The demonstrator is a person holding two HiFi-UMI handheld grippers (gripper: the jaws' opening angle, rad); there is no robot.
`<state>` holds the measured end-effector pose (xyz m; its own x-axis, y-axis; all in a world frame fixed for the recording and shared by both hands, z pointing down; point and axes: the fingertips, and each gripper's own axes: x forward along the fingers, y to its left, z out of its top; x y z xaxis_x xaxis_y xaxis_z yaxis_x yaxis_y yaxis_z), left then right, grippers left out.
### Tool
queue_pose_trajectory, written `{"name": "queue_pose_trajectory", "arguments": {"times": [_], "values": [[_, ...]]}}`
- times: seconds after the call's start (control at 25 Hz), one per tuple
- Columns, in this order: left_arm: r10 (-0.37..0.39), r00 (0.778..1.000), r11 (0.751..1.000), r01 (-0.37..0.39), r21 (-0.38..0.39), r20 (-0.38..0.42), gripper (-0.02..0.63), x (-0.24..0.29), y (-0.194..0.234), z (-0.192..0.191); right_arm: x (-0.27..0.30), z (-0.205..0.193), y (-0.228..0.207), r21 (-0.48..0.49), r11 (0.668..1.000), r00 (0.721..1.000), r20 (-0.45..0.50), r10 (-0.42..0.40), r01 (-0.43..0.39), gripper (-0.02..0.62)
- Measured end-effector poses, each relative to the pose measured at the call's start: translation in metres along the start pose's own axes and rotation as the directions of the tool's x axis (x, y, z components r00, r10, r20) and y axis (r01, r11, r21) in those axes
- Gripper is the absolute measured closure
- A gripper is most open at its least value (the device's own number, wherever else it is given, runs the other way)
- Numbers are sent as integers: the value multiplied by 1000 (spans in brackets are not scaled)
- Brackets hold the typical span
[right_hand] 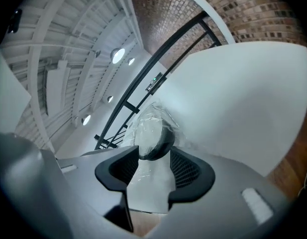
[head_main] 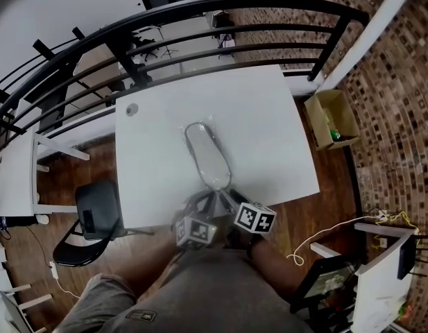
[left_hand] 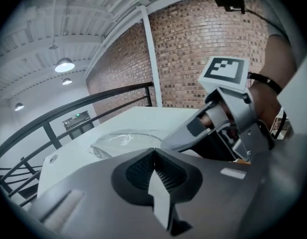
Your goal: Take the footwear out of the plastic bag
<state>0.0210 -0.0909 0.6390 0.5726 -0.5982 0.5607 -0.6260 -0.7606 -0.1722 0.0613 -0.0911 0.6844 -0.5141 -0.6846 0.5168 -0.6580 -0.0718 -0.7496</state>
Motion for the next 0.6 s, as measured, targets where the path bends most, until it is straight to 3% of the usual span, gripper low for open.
{"name": "queue_pose_trajectory", "arguments": {"times": [0.16, 0.32, 0.44, 0.6], "values": [[-29, 999, 1000, 29, -5, 30, 603, -5, -5, 9, 4, -3, -9, 161, 987, 1000, -20, 14, -11, 379], [-61, 996, 998, 62, -18, 71, 603, -9, -11, 17, 8, -9, -14, 331, 943, 999, -24, 49, -38, 377], [-76, 993, 996, 81, -49, 93, 603, -11, -11, 22, 11, -13, -10, 442, 892, 994, -14, 107, -89, 374], [-98, 988, 991, 108, -81, 120, 603, -13, -12, 25, 15, -12, 2, 575, 795, 978, 43, 206, -193, 387]]}}
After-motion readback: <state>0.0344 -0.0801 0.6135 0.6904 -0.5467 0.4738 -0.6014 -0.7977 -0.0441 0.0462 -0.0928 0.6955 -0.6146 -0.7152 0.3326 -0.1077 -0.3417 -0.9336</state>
